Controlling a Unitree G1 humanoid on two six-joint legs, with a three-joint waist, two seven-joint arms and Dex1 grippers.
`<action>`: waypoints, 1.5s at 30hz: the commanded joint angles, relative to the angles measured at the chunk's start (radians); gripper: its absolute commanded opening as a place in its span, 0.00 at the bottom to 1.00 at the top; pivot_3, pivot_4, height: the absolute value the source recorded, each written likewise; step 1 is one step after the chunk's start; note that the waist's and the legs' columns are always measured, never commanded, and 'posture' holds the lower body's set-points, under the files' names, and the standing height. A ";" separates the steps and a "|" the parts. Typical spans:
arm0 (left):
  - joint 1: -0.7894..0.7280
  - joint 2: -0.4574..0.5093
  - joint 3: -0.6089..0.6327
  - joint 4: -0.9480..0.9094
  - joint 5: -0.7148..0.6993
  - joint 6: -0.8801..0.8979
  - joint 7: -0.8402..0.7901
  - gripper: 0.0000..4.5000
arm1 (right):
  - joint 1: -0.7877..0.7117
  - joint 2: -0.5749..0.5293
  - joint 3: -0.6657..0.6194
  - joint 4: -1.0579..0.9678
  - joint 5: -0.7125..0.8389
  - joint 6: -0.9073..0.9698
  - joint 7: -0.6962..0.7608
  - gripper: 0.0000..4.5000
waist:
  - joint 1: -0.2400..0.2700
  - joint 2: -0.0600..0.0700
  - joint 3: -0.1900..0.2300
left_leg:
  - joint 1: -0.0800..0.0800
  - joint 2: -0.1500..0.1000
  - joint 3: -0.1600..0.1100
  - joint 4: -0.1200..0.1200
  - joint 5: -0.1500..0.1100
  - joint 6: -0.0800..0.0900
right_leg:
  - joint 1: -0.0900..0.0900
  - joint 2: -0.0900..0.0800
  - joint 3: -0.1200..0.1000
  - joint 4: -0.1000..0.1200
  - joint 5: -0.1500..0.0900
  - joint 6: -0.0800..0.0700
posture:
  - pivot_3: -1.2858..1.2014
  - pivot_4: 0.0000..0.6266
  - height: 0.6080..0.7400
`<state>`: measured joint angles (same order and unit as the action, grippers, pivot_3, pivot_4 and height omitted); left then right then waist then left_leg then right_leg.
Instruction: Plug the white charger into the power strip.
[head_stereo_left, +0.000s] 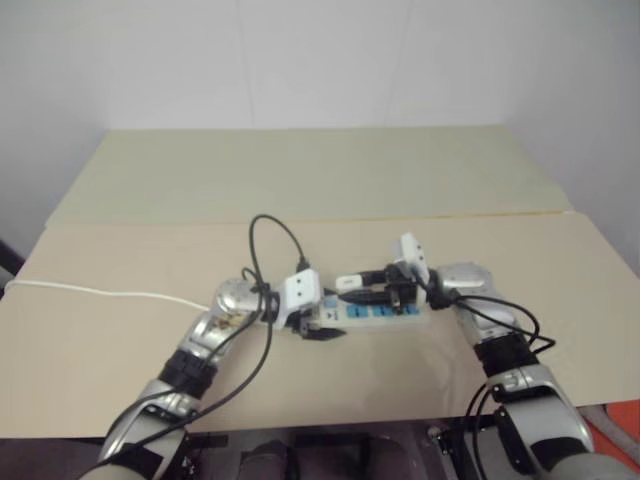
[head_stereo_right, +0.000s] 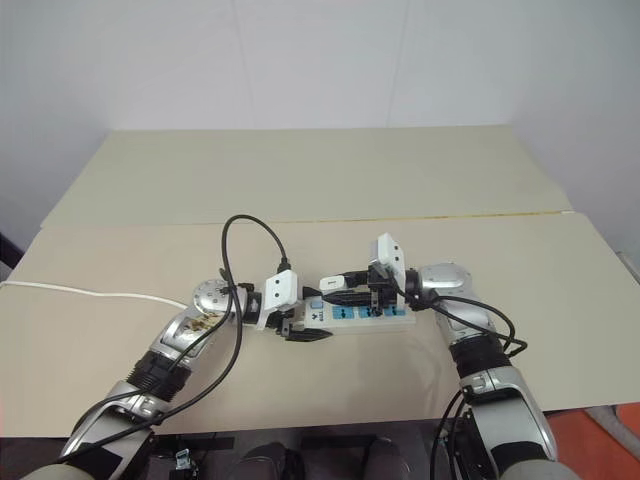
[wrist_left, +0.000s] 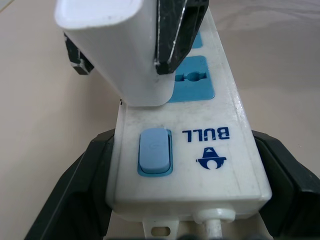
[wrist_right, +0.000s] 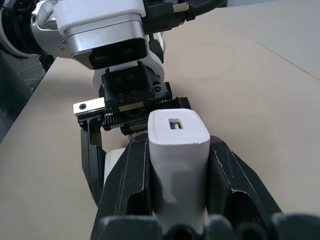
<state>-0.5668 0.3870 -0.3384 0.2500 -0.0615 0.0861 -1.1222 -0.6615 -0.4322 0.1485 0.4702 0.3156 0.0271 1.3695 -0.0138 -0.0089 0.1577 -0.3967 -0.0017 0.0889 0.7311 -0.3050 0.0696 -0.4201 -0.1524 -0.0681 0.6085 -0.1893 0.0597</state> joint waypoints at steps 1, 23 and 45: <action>0.022 0.042 -0.008 -0.001 0.013 0.009 -0.027 0.74 | 0.027 -0.090 -0.015 0.093 -0.063 -0.008 0.003 0.24 | 0.001 0.000 0.000 | 0.000 0.000 0.000 0.000 0.000 0.000 | 0.000 0.000 0.000 0.000 0.000 0.000 | 0.52 0.24 1.00; 0.028 0.081 -0.007 -0.012 -0.004 0.008 -0.030 0.74 | 0.049 -0.174 -0.041 0.199 -0.043 -0.015 0.031 0.24 | 0.008 0.000 -0.002 | 0.000 0.000 0.000 0.000 0.000 0.000 | 0.001 0.000 0.000 0.000 0.000 0.000 | 0.52 0.24 1.00; 0.015 0.091 -0.016 -0.008 -0.006 0.003 -0.032 0.74 | 0.065 -0.130 0.057 0.147 -0.058 -0.071 0.033 0.24 | 0.007 -0.001 -0.003 | 0.000 0.000 -0.001 0.000 0.000 0.000 | 0.001 0.000 0.000 -0.001 0.000 0.000 | 0.52 0.24 1.00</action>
<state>-0.5678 0.4023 -0.3788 0.2344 -0.0829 0.0863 -1.1146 -0.6456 -0.4982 0.1965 0.5537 0.3717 -0.0627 1.4296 -0.0063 -0.0096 0.1551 -0.3961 -0.0011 0.0884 0.7311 -0.3050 0.0696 -0.4192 -0.1525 -0.0682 0.6081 -0.1895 0.0593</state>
